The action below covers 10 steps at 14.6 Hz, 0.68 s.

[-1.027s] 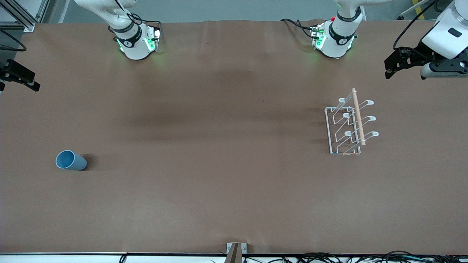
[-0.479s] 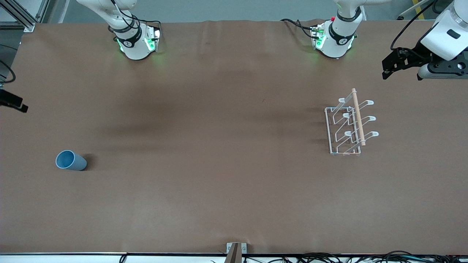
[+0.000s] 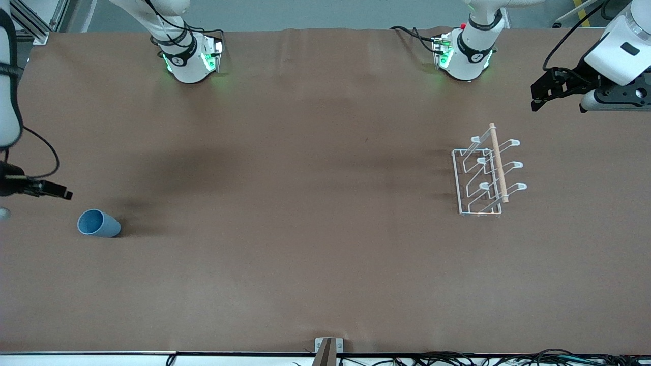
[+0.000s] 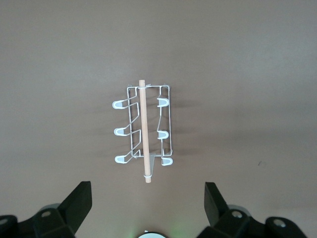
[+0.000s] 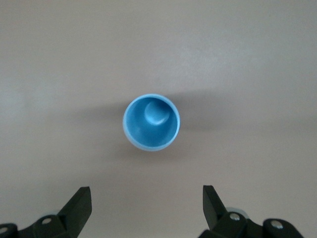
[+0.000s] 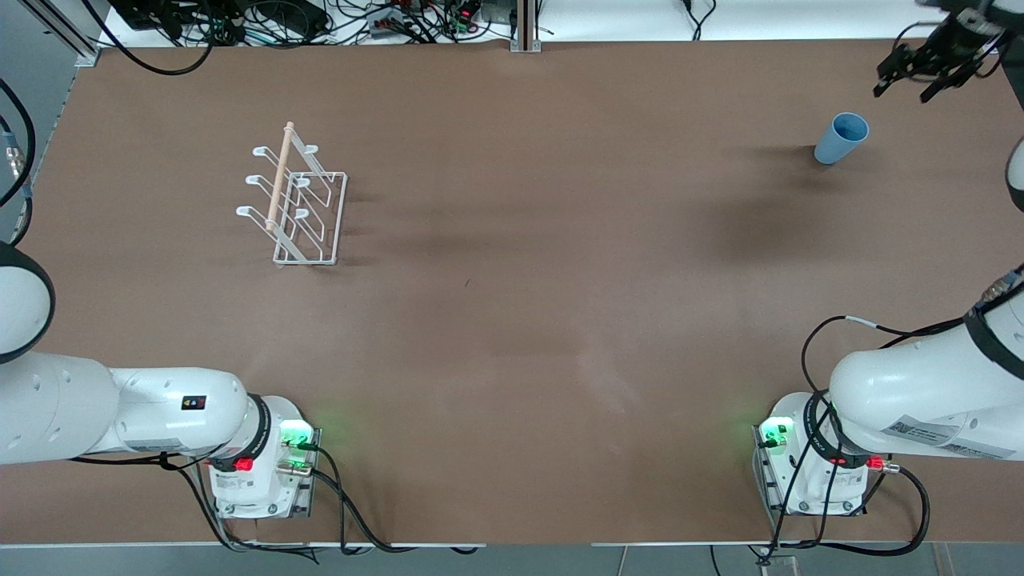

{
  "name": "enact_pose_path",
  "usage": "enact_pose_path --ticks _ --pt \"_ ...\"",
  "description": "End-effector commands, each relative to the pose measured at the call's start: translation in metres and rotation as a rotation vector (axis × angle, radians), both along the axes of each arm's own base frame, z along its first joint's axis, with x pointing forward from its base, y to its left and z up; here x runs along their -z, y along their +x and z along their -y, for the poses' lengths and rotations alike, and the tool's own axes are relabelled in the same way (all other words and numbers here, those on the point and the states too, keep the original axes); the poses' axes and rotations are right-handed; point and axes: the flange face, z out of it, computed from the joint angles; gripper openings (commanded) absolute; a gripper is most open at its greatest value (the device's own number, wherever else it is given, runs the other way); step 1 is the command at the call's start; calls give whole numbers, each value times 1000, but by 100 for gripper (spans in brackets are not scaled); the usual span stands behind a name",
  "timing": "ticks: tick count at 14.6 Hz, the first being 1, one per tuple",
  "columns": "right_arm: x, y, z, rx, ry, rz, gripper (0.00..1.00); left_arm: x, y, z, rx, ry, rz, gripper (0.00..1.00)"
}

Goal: Hang cup on cup holder
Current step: 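Grasp the light blue cup by its base with the right gripper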

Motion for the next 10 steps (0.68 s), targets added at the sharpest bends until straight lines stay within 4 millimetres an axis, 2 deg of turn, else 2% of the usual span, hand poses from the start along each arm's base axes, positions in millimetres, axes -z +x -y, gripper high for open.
enact_pose_path --ticks 1,6,8,9,10 --pt "38 10 13 -5 8 18 98 -7 8 -1 17 -19 13 100" --pt "97 18 19 20 23 30 96 -6 9 0 18 -21 11 100" --pt "114 17 29 2 14 44 96 -6 9 0 17 -21 11 100" --pt "124 16 30 3 19 31 93 -6 9 0 17 -21 11 100" --pt "126 16 30 4 20 30 87 -6 9 0 17 -21 11 100"
